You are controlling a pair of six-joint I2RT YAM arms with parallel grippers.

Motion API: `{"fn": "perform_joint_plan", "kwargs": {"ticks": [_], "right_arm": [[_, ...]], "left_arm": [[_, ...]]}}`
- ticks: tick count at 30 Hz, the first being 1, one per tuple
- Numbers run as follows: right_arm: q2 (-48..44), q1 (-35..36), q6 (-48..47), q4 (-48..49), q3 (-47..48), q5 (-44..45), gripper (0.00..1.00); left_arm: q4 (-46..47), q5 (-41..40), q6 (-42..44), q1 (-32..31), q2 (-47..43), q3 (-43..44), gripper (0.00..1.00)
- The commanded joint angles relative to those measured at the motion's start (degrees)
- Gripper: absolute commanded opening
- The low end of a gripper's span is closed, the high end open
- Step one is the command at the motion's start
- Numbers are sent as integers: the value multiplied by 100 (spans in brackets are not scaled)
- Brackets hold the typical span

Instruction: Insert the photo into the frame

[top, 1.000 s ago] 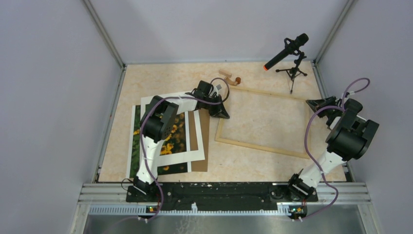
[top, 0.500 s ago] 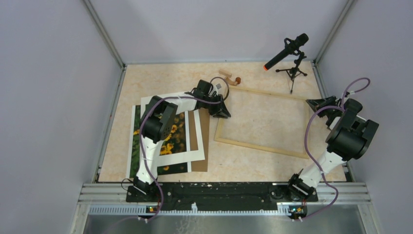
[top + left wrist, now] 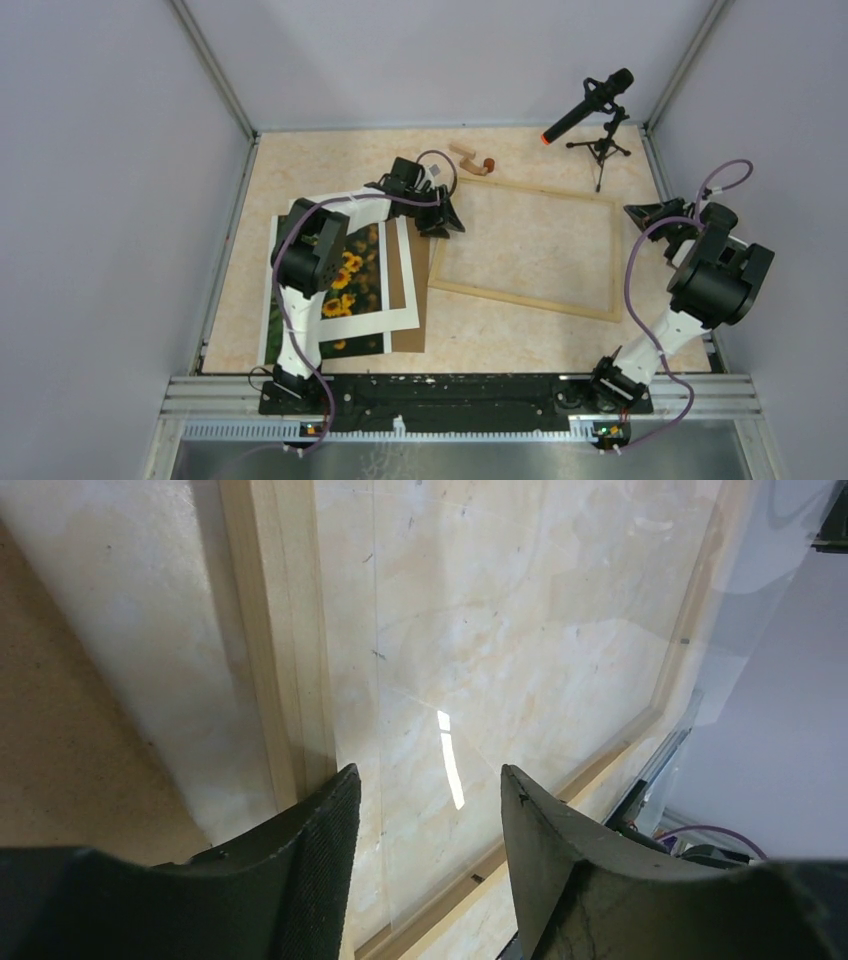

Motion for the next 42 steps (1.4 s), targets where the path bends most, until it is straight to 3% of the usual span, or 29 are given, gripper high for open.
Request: {"fn": "perform_joint_plan", "kwargs": {"ticks": [1, 10, 18, 25, 32, 33, 38, 42], "right_arm": [[108, 80, -54, 371, -16, 37, 0], [263, 107, -215, 155, 101, 0, 0], [431, 150, -332, 1, 242, -39, 0], [744, 458, -340, -24, 395, -53, 0], [792, 557, -390, -197, 545, -47, 0], [776, 557, -421, -291, 577, -45, 4], [508, 570, -531, -691, 537, -56, 47], [256, 669, -786, -1249, 588, 159, 57]], "left_arm": [[79, 209, 136, 38, -477, -127, 60], [-138, -740, 671, 219, -827, -229, 67], [-333, -244, 563, 310, 122, 186, 58], [-13, 161, 486, 310, 251, -56, 48], [150, 484, 413, 302, 234, -175, 46], [135, 489, 415, 302, 235, -161, 46], [70, 525, 452, 310, 227, -107, 45], [96, 604, 394, 311, 228, -104, 45]]}}
